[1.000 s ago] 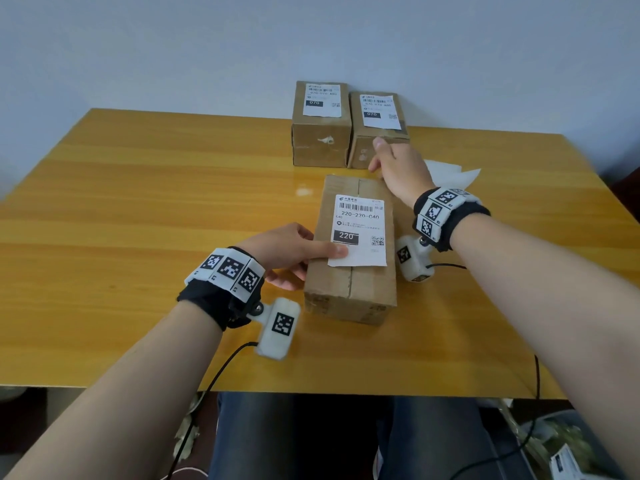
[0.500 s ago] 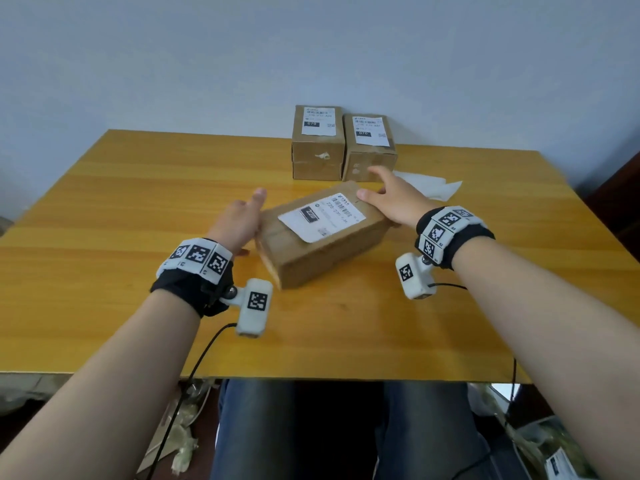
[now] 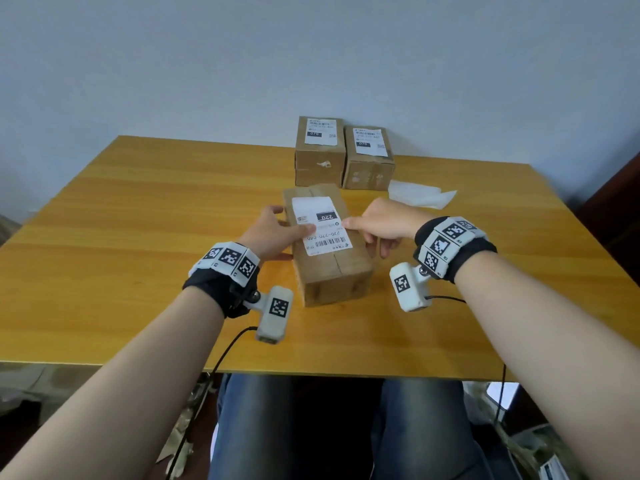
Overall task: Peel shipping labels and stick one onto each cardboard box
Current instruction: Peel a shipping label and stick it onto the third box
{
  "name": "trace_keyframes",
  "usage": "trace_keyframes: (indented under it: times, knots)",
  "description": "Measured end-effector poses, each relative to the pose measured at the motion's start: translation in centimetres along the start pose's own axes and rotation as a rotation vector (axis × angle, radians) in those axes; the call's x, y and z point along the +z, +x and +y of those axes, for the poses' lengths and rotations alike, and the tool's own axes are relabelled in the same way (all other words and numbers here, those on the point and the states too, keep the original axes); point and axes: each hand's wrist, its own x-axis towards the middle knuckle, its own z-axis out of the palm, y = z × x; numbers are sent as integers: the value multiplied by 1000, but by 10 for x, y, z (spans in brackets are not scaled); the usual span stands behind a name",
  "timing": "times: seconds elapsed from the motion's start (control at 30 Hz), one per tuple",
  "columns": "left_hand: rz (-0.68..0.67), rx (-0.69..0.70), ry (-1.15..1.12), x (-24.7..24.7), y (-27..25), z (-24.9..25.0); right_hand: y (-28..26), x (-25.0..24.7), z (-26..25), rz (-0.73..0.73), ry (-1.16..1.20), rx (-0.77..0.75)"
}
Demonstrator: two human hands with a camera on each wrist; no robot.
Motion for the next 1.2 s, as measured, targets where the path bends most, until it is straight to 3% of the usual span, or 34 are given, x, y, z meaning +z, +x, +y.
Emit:
trace_keyframes:
  times: [0.13,0.2,0.33,0.5,0.73,1.0,1.2]
  knots:
    - [-104,-15,82,8,-1,-4,0,-2,5,360,-50,-103]
    - [-147,-20,116,9,-4,-2,2,-1,4,445,-119,-205]
    - [-197,-25,162,11,-8,3,13,8,-2,405,-307,-298]
    - [-194,-35,221,12,-8,3,21,32,-15,354,-380,-200]
    - [-219,-122,397,15,-8,7,30,45,-16,421,-381,-137]
    - [-257,-202,403,14,0,5,36,42,-15,477,-397,-24]
    - [-292,-213,377,12,2,3,45,34,-15,437,-437,51]
